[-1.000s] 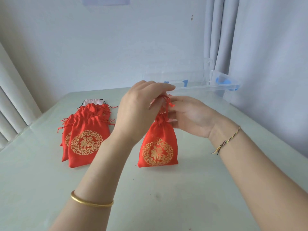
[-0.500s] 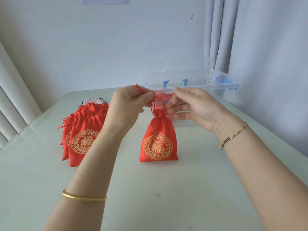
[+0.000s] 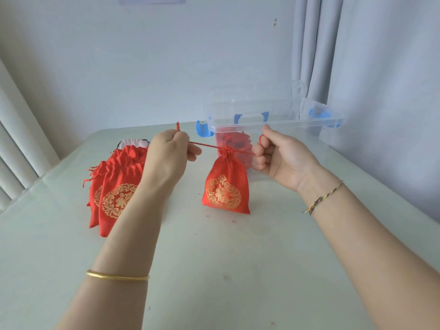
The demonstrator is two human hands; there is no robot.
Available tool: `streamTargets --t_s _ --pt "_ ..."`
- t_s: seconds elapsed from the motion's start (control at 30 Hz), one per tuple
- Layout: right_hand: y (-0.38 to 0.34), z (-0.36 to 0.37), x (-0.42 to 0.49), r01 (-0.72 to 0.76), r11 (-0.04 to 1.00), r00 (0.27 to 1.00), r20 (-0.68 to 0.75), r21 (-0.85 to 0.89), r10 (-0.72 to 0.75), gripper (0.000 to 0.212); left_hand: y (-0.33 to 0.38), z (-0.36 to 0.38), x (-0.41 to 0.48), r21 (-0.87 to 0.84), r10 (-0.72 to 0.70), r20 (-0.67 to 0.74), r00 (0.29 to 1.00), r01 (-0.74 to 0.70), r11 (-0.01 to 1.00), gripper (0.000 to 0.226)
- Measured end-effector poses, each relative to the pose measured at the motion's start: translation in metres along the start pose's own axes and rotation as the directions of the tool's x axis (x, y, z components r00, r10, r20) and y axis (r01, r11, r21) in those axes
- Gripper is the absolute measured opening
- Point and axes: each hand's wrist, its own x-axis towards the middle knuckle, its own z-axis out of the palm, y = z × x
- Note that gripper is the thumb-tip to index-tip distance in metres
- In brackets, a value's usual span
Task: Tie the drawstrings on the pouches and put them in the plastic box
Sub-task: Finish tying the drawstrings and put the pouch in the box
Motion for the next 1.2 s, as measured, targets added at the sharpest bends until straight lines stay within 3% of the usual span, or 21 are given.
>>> streamTargets --t_s 0.17,0.27,0.4,0.57,0.67,0.8,0.9,1.03,1.2 --pt "0.010 -0.002 0.002 -0.057 0.991 0.996 -0.075 -0.119 0.049 0.039 0.011 0.007 -0.010 -0.317 0.016 0.113 0.993 0.021 0.948 0.053" --pt "0.002 -0.001 0.000 -0.012 0.997 0.998 -0.064 -0.081 0.006 0.038 0.011 0.008 -0.010 -0.436 -0.004 0.206 0.979 0.095 0.895 0.036" --pt "-0.009 0.008 -0.006 0.088 0.995 0.996 0.012 -0.051 -0.088 0.038 0.010 0.007 -0.011 -0.316 0.012 0.294 0.956 0.086 0.945 0.029" --pt "-0.017 0.025 -0.016 0.240 0.957 0.970 0.091 -0.162 -0.227 0.034 0.018 0.003 -0.016 -0.090 0.075 0.428 0.901 -0.040 0.995 0.014" --pt "-0.013 0.032 -0.019 0.287 0.927 0.957 0.122 -0.244 -0.264 0.034 0.022 0.006 -0.020 -0.019 0.110 0.440 0.891 -0.113 0.993 0.012" --pt "-0.013 0.031 -0.020 0.168 0.927 0.985 0.080 -0.335 -0.150 0.032 0.021 0.009 -0.018 -0.071 0.075 0.412 0.908 -0.050 0.996 0.019" --pt "-0.014 0.032 -0.023 0.117 0.930 0.990 0.111 -0.348 -0.083 0.019 0.019 0.009 -0.016 -0.124 0.040 0.395 0.918 0.010 0.992 0.017" --pt "-0.012 0.032 -0.023 0.178 0.869 0.983 0.118 -0.461 -0.139 0.017 0.018 0.009 -0.015 -0.164 0.025 0.348 0.937 0.034 0.986 0.014" --pt "-0.005 0.031 -0.021 0.388 0.651 0.921 0.242 -0.652 -0.307 0.019 0.015 0.010 -0.015 -0.170 0.014 0.270 0.963 0.033 0.985 0.014"
